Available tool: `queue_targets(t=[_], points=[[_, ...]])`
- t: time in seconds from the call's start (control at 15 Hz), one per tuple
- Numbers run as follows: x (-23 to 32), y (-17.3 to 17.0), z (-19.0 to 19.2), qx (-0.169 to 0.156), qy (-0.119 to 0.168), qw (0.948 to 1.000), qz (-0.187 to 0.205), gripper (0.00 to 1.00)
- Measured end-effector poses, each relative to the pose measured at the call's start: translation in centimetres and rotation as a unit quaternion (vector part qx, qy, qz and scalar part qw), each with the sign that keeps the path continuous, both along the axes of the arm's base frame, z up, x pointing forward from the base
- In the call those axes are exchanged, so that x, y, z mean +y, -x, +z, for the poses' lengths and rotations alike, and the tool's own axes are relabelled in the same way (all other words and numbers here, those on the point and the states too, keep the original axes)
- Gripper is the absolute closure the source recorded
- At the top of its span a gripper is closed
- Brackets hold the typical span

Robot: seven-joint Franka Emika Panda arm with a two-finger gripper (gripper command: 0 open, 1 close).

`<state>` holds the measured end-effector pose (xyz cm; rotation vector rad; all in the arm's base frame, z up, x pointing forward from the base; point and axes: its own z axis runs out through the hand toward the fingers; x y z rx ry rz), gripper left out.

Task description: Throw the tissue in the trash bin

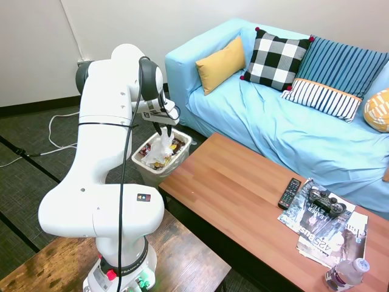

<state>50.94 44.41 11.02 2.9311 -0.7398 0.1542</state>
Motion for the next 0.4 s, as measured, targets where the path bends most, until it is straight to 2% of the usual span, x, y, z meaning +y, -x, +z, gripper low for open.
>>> queue_targets(t=[0.4], points=[[0.07, 1.1, 0.71, -0.001, 0.0, 1.0, 0.0, 0.0]])
